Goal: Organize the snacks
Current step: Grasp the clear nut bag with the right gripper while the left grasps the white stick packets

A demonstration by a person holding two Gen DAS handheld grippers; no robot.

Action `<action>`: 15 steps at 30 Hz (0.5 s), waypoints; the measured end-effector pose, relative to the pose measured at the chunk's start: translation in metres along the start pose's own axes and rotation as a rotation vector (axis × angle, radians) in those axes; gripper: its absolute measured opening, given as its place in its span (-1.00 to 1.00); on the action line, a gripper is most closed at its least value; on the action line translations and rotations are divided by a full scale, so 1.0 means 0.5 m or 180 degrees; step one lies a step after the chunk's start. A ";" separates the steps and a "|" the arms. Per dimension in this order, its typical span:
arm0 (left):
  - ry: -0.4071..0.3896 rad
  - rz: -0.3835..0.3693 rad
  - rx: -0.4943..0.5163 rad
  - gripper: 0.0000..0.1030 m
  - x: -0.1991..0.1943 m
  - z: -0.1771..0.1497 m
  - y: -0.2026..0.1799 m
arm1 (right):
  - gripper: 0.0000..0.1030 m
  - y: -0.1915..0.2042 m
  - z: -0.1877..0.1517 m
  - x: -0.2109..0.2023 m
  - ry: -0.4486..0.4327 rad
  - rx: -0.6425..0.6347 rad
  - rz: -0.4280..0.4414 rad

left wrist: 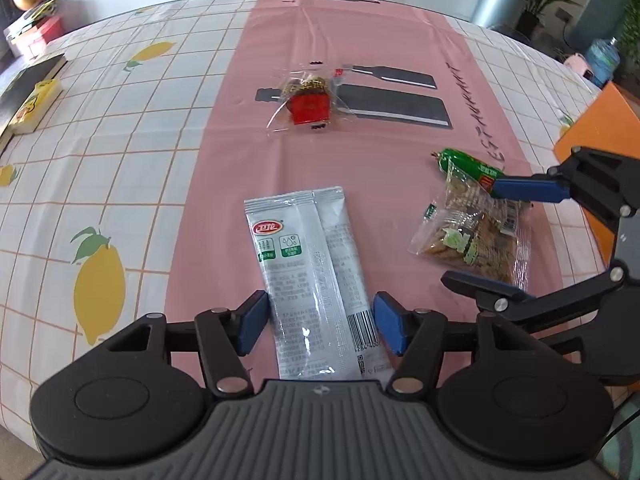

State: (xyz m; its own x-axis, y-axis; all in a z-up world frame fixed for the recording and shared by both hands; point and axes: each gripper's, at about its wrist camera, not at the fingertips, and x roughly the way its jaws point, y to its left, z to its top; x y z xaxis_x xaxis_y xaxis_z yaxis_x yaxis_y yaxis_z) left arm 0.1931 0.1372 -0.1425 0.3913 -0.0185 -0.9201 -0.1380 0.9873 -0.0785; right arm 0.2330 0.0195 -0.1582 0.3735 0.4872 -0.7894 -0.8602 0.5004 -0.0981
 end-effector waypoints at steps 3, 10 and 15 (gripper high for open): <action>0.0000 0.0059 -0.0040 0.48 0.003 0.003 -0.007 | 0.42 -0.001 -0.001 0.009 0.0023 0.0024 -0.0004; -0.0020 0.0215 0.0097 0.32 0.007 0.003 -0.029 | 0.14 0.012 -0.003 0.010 0.0078 0.0202 -0.0172; -0.0082 0.0159 0.0039 0.16 0.002 0.001 -0.020 | 0.02 0.024 -0.002 0.003 0.0119 0.0388 -0.0260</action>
State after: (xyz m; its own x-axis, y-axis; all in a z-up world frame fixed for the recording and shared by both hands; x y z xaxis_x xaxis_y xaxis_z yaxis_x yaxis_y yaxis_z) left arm 0.1955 0.1276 -0.1426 0.4075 0.0349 -0.9125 -0.1468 0.9888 -0.0277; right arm 0.2228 0.0256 -0.1610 0.4255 0.4155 -0.8039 -0.7781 0.6216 -0.0905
